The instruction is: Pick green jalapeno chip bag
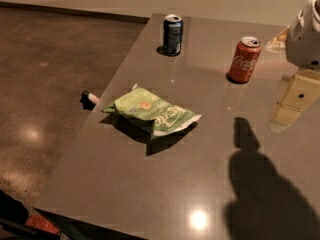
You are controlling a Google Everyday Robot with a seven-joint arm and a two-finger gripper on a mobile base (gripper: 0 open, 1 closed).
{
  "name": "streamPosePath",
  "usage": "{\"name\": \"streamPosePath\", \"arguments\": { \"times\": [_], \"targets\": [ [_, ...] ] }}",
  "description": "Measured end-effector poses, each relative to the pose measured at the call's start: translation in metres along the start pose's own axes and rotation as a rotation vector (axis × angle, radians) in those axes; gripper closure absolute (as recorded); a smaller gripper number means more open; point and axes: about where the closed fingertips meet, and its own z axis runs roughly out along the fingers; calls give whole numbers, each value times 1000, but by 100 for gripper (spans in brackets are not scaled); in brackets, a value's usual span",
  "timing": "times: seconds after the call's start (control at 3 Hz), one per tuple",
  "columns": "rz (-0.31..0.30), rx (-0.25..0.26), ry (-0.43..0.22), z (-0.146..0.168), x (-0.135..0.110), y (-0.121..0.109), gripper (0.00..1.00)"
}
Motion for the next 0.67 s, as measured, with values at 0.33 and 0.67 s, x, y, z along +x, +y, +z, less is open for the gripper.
{"name": "streamPosePath", "arguments": {
  "times": [0.33, 0.67],
  "targets": [
    [0, 2, -1, 0, 0, 0, 0],
    [22, -17, -52, 10, -13, -5, 0]
  ]
}}
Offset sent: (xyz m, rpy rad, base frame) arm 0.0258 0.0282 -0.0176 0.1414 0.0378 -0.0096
